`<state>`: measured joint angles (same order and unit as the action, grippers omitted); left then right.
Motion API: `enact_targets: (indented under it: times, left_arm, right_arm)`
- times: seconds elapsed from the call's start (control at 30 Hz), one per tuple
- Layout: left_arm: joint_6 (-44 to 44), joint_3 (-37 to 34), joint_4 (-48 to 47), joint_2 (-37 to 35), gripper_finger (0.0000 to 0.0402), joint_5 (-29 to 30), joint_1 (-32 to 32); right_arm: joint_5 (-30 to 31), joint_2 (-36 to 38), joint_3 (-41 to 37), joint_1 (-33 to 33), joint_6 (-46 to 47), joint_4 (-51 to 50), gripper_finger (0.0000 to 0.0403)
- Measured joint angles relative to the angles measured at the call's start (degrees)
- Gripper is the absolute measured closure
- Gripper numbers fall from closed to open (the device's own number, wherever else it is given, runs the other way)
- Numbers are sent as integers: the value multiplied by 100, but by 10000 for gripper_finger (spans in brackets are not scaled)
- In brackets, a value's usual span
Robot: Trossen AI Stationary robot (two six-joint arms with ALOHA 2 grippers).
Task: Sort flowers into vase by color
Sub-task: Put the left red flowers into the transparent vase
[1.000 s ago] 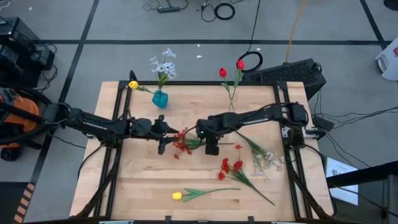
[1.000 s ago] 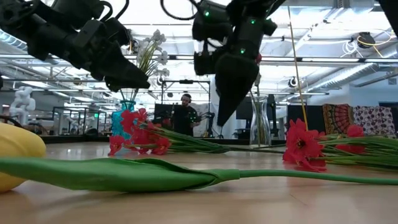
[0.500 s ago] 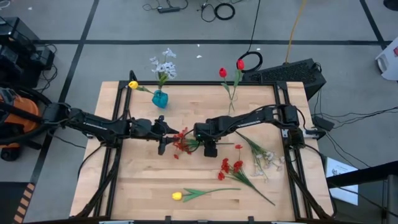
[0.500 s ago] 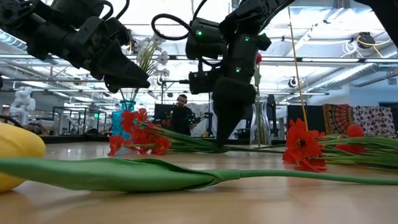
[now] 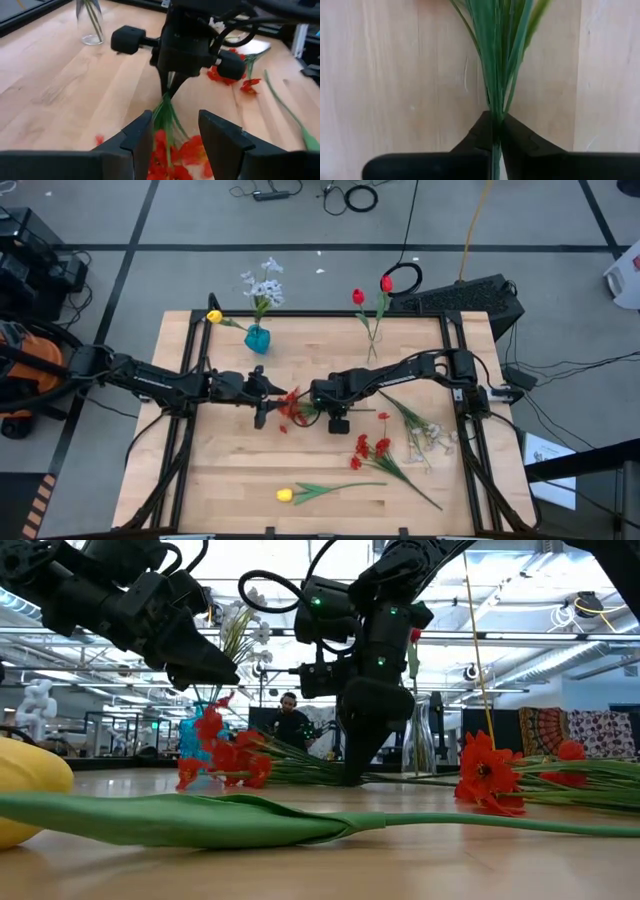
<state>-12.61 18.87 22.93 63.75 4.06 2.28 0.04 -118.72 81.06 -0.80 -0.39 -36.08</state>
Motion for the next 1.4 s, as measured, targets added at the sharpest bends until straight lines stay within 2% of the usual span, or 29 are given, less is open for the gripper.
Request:
enact_targets:
  times: [0.17,0.33,0.43,0.6,0.87,1.03,1.17,1.3,1.4]
  left_arm:
    - [565,0,26,0,239,177,0]
    - [549,0,30,0,239,246,0]
    - [550,0,67,0,239,246,0]
    - [554,2,34,0,239,246,0]
    - [568,2,34,0,239,244,0]
    - [593,2,61,0,240,244,0]
    - [591,2,62,0,240,244,0]
    - [595,2,64,0,240,243,0]
    - [595,2,67,0,240,244,0]
  right_arm:
    - [-1,22,0,0,406,-232,398]
    - [-1,239,-35,13,461,-388,398]
    - [1,633,-35,2,441,-531,399]
    - [62,1697,-481,-147,498,-436,400]
    - [1159,4266,-2296,-251,1405,-24,400]
    - [2057,6076,-3775,-251,1789,1432,400]
    - [2562,7150,-4946,-291,1403,3713,400]
    - [2419,7531,-5839,-525,558,6236,400]
    - [2353,7506,-6067,-808,191,7180,399]
